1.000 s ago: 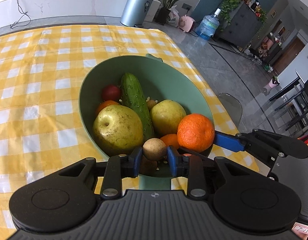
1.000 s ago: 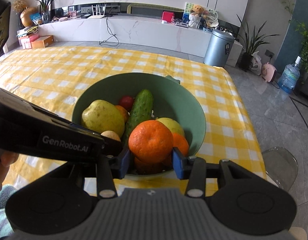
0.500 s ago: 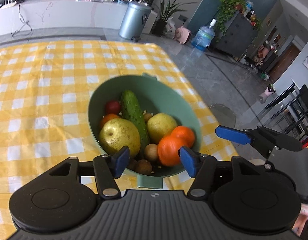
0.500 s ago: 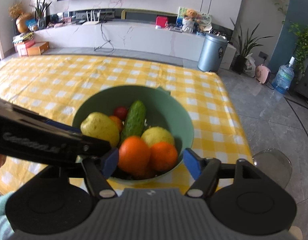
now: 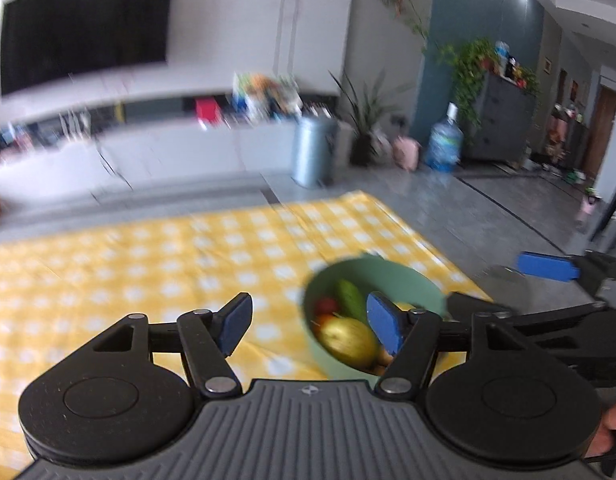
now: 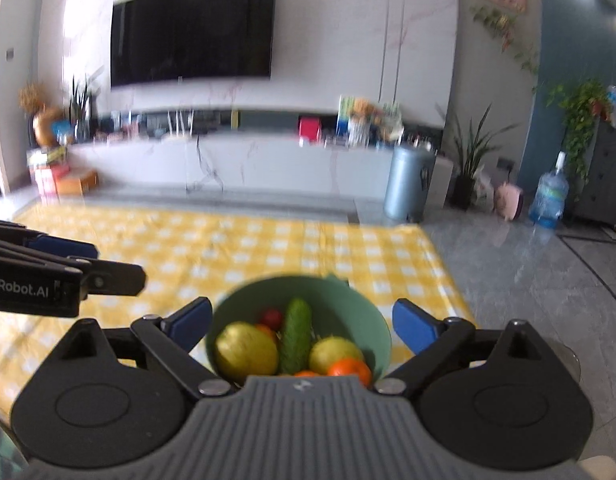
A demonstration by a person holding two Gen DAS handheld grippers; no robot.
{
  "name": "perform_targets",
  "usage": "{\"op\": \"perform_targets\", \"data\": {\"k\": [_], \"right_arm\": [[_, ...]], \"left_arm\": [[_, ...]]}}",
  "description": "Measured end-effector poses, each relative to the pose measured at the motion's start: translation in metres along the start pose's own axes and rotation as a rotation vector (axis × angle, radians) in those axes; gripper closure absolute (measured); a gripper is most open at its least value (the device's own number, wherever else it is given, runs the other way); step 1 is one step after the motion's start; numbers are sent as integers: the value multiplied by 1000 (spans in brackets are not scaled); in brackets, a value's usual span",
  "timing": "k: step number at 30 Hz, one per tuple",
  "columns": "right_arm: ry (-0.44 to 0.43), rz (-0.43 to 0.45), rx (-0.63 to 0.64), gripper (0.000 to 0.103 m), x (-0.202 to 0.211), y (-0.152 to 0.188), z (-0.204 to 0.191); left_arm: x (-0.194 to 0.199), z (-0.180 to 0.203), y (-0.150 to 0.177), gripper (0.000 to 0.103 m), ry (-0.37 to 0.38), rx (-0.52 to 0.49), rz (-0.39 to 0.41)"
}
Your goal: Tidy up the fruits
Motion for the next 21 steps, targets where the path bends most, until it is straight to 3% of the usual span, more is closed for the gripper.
{"op": "perform_targets", "data": {"k": [5,13,21], "right_arm": [[-14,88,-79,4,33,9,-13],[-27,114,-179,4,61,34,-31],[1,105,-72,4,66,62,-56]], "left_arm": [[26,-3,7,20,-82,-61,79],[50,-9,36,17,-159,-118,110],[55,-21,62,16,-216,-82,127]]}}
Point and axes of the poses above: each gripper's, at about its wrist camera, not at the fingertips, and x roughly against the way its jaws point, z to its right, y to its underside, the point moved 2 cm from there along -x, roughly the way its jaws point, and after that the axes turned 8 degrees about y, right-handed, at the moved point
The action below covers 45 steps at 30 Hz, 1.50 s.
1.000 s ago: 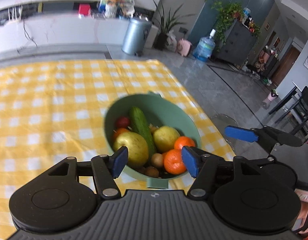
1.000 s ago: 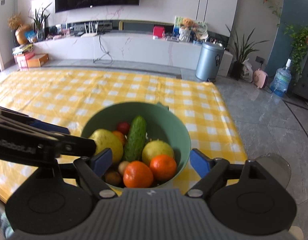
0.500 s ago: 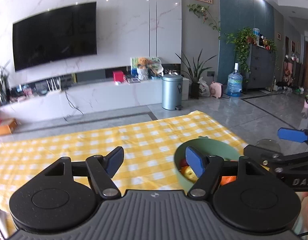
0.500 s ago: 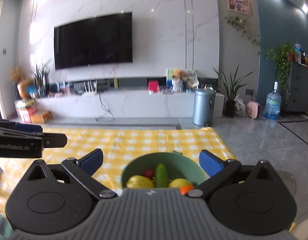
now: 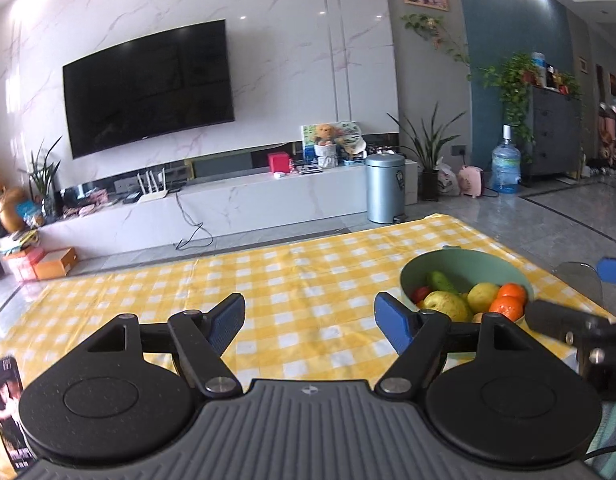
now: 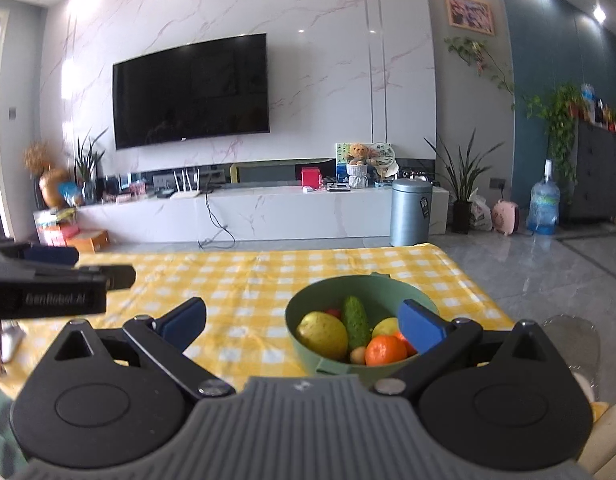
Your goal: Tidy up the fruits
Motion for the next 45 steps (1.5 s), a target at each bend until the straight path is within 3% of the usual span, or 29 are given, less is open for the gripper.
{"op": "perform_targets", "data": {"k": [5,11,23,45], "right_arm": [[28,-15,16,4,-4,16,-1],[33,-52,-76,4,-14,31,12],[54,-126,-100,4,-34,41,17],[60,-143,-114,4,-37,43,19]], "left_arm": [[-7,-5,14,16,3,21,-47],[-16,-11,27,16,17,58,-89],[-31,1,49,16,3,34,-175],[-29,-1,48,16,12,50,-180]]}}
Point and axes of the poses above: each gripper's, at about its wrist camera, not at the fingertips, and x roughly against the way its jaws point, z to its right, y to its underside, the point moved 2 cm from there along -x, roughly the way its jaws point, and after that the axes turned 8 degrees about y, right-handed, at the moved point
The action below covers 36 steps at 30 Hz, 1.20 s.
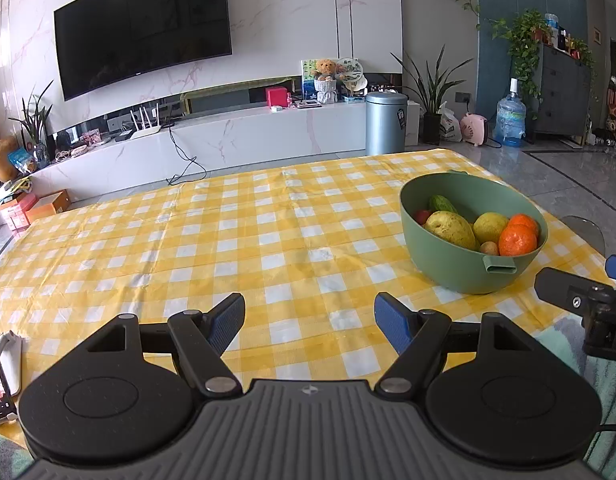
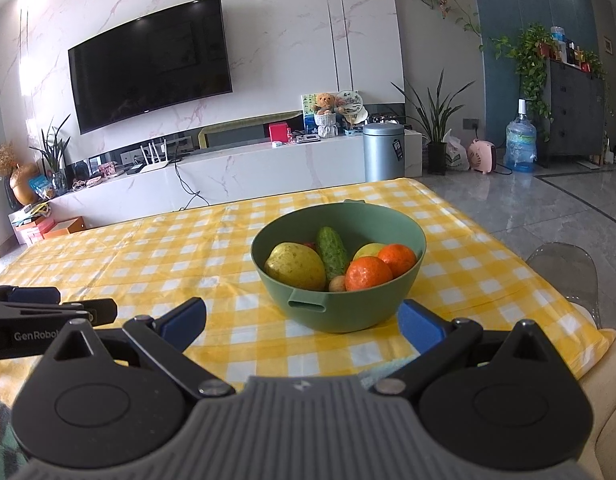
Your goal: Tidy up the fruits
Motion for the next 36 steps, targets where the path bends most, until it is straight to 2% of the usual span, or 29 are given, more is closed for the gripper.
{"op": "perform_targets", "data": {"k": [36], "right_arm": [[2,-9,11,4,-2,3,-3]], "left_arm": [[3,1,-1,16,3,4,-2]]}}
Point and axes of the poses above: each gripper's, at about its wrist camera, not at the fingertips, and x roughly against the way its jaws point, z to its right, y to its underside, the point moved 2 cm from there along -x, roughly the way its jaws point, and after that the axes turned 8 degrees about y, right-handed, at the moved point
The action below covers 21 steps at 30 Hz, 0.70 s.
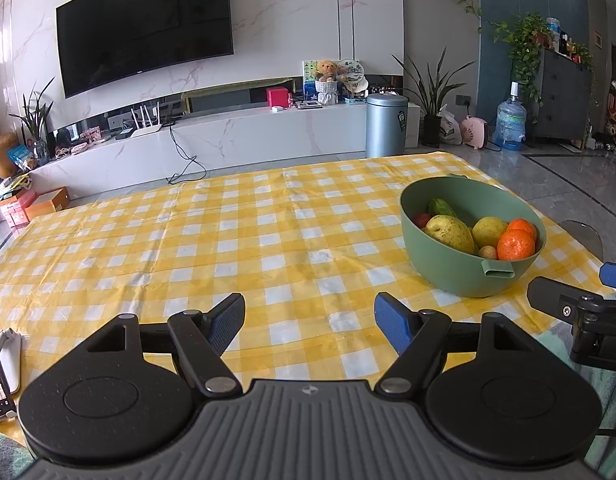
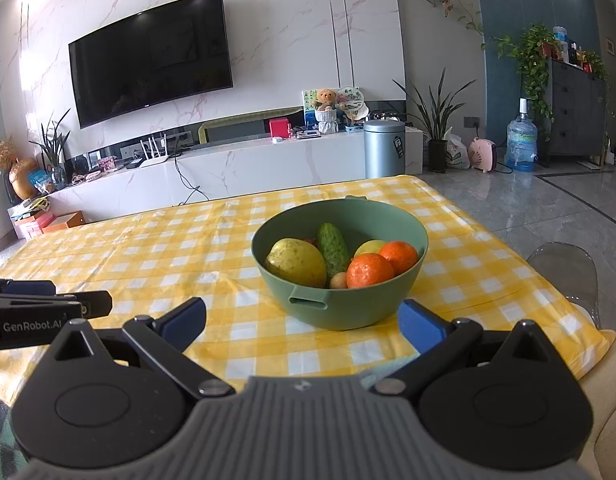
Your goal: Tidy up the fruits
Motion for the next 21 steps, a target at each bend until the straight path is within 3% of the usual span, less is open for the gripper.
{"op": "perform_targets", "data": {"k": [21], "right_arm": [[5,-7,9,4,-2,1,0]], "left_arm": [[6,-2,-5,16,11,31,-3]]}}
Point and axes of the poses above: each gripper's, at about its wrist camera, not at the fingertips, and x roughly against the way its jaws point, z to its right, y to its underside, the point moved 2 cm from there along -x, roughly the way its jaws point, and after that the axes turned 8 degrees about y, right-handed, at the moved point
